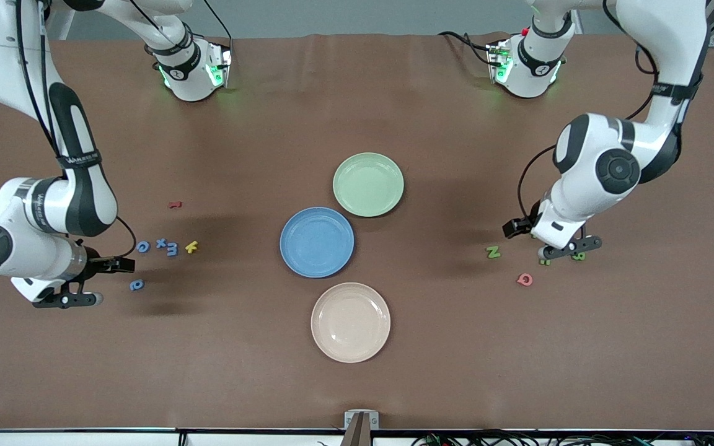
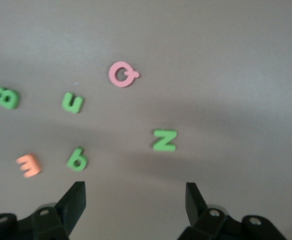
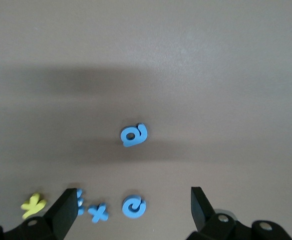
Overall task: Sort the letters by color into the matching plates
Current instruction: 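Grasp blue 'a' with the right gripper while the left gripper grasps green Z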
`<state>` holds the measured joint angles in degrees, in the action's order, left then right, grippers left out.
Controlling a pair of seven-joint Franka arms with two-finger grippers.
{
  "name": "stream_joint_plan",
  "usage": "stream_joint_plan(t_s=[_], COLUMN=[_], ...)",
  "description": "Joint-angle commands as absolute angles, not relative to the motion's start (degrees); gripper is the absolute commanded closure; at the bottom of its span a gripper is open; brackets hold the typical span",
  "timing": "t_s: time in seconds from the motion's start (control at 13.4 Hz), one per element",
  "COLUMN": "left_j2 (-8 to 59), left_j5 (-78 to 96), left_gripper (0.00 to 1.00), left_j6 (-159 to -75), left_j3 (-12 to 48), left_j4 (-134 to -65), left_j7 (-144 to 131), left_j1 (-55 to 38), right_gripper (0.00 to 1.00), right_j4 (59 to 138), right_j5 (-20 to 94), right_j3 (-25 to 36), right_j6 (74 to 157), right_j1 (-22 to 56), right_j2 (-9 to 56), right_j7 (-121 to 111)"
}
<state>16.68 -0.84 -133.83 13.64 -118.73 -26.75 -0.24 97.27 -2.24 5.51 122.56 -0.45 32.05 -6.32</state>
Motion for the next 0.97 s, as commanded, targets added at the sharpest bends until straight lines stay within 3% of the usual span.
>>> stream_joint_plan(t_s=[0.0, 0.45, 0.9], left_j2=[20.55, 24.78, 28.65], left_j5=[-2.02, -2.98, -3.52], left_gripper=[0.15, 0.34, 0.36], left_j6=[-137.98, -140.8, -142.37], left_j3=[13.71, 13.45, 13.45], left_j4=[-117.6, -117.16, -115.14], left_j7=[-28.92, -30.67, -31.03], left_j1=[-1.14, -2.64, -2.72], right_gripper=[0.0, 0.01, 0.03], right_j4=[98.08, 97.91, 96.77], right_j5=[-1.32, 3.34, 3.34], right_j3=[4.75, 4.75, 4.83], right_j6=[125.76, 130.95, 134.21], right_j1=[-1.32, -1.76, -2.02], right_j2=[33.92, 38.14, 41.13], right_j7=[-7.03, -8.52, -10.81])
